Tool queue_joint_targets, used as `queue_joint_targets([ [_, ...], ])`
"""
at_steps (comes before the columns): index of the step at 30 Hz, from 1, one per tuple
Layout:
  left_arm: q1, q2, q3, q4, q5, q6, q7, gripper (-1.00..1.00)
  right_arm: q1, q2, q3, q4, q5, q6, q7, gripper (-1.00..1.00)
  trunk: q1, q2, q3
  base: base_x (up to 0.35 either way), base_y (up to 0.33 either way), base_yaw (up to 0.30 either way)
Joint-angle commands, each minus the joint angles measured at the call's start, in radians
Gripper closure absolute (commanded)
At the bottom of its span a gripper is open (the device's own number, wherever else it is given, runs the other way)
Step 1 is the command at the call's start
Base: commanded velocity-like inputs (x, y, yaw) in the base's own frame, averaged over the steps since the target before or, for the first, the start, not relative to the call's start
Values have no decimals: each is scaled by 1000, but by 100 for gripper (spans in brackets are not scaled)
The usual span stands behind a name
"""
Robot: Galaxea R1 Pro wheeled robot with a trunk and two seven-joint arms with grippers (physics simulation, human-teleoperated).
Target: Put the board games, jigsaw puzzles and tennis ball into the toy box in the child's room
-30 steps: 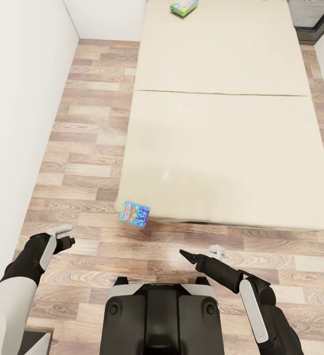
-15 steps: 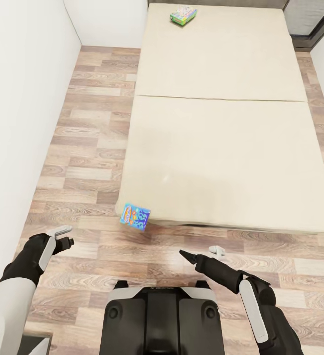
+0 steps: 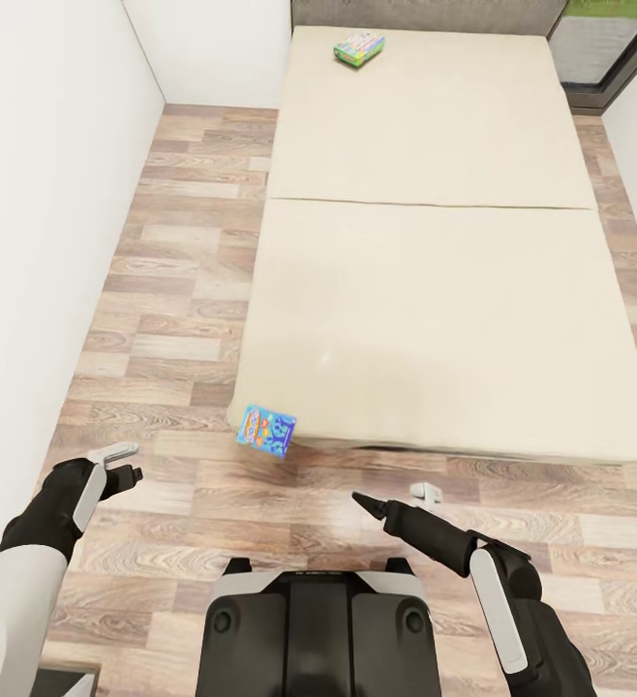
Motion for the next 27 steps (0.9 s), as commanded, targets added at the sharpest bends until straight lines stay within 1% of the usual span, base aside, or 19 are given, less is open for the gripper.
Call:
queue_joint_targets([
  [1, 0, 0, 0, -1, 11, 4, 7, -100, 0, 1, -2, -1, -2, 7, 3, -100, 1, -1, 1, 0, 0, 0],
  [17, 0, 6, 0, -1, 10, 3, 6, -100, -1, 11, 4, 0, 10, 7, 3, -100, 1, -1, 27, 0, 0, 0],
  [27, 0, 12, 0, -1, 11, 4, 6, -100, -1, 3, 3, 0, 2, 7, 3, -100, 1, -1, 44, -82, 69, 0],
])
